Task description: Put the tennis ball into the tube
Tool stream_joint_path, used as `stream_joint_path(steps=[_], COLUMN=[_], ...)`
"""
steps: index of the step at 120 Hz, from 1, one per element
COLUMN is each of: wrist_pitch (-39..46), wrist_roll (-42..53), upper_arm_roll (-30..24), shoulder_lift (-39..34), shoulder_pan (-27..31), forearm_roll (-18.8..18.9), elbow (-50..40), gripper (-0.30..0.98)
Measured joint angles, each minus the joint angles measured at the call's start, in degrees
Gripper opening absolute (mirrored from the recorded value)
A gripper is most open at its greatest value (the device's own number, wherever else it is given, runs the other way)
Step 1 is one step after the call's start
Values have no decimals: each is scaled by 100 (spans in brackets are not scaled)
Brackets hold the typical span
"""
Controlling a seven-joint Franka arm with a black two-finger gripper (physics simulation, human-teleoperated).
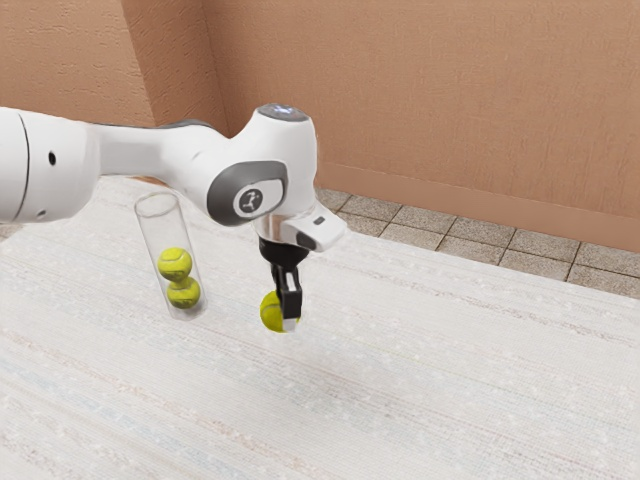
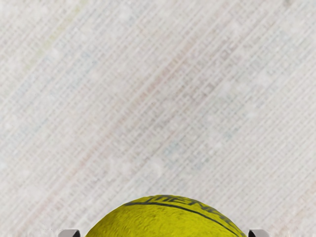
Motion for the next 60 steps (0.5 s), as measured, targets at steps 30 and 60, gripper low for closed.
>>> stream_joint_path(steps=[30, 60], wrist_pitch=[-777, -1552], wrist_roll=[-40, -55], upper_arm_roll=[13, 75], shoulder_lift=[-57, -24], shoulder_pan=[772, 1320], forearm_roll=[335, 751], elbow=[899, 2012], gripper=[34, 34])
